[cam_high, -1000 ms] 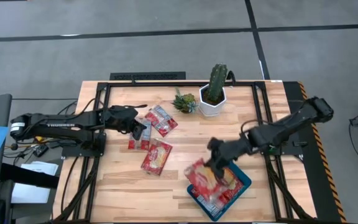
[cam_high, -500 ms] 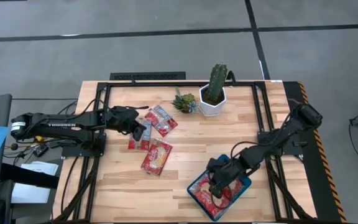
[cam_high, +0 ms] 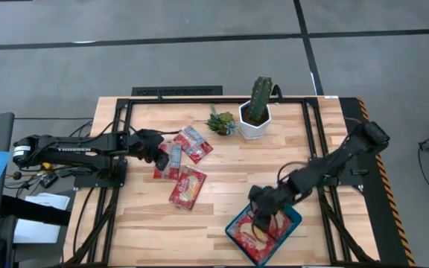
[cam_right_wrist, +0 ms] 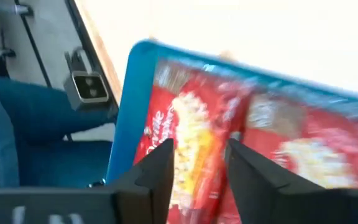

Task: Sort popcorn bags into baskets
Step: Put the popcorn bag into the bin

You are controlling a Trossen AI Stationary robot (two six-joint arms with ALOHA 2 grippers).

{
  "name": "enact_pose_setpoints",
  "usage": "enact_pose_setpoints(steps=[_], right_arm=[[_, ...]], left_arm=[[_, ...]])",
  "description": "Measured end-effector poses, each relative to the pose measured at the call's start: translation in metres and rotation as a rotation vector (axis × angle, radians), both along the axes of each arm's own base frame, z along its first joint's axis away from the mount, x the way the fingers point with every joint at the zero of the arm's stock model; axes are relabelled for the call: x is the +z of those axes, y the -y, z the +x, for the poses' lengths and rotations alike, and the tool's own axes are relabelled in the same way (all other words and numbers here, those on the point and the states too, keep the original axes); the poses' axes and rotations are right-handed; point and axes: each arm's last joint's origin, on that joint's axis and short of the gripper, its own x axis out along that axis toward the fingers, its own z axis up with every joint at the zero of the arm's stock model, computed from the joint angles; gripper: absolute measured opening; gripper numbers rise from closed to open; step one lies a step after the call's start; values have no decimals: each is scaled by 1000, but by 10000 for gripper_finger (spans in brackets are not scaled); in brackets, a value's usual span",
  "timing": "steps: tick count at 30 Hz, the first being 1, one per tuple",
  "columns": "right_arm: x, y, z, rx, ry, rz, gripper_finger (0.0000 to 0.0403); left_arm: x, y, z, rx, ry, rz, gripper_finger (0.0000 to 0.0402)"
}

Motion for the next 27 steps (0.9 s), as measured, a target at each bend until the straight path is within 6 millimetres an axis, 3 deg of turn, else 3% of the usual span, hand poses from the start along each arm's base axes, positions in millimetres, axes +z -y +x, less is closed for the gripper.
enact_pose_setpoints(steps=[6,11,18,27], right_arm=[[34,46,-7,-149,116,-94,188],[41,83,4,-269,201,-201,184],[21,120,42,-362,259,-247,175],[-22,149,97,-485,377,-172,187]], left_arm=[[-11,0,-15,117,-183,-5,0],[-30,1,-26,190,-269,-19,0],[-74,6,-36,232,-178,-150,0],[-92,6,-37,291,-58,-191,0]])
